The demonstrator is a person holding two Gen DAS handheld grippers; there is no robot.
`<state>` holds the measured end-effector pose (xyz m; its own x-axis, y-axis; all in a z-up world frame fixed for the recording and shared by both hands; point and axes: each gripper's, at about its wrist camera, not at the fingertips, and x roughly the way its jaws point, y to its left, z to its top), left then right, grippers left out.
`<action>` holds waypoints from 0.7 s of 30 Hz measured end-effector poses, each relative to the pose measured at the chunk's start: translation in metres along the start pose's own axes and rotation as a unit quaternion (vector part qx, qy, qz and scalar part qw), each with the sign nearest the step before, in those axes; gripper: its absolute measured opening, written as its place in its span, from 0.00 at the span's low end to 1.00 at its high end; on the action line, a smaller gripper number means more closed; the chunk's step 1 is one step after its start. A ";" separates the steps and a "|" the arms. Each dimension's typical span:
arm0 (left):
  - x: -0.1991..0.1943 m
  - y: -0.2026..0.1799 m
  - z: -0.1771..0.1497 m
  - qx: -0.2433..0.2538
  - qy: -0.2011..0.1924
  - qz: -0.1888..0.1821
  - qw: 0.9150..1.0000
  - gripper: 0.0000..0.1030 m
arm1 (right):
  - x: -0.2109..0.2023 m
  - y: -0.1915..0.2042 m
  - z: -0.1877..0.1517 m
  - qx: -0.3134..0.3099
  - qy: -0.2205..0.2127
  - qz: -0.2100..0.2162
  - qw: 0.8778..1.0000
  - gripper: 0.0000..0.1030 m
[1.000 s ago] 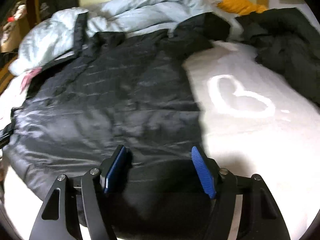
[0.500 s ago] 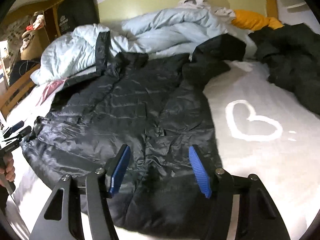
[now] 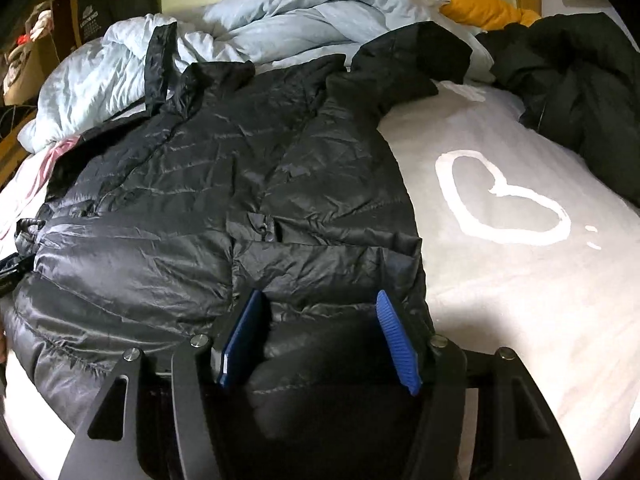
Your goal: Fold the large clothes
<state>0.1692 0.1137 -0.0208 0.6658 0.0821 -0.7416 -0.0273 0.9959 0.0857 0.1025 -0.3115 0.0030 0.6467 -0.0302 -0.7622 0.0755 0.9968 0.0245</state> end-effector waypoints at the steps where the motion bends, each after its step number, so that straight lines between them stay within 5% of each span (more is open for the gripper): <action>1: 0.000 0.002 0.000 -0.003 0.001 -0.004 1.000 0.84 | 0.000 0.000 0.000 0.001 0.000 0.000 1.000 0.61; 21: -0.027 0.005 0.002 -0.004 -0.013 -0.012 1.000 0.83 | -0.024 0.008 -0.001 -0.013 -0.016 -0.013 1.000 0.62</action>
<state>0.1519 0.1160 0.0010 0.6860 0.0567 -0.7254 -0.0171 0.9979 0.0618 0.0867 -0.3029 0.0209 0.6695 -0.0573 -0.7406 0.0733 0.9973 -0.0109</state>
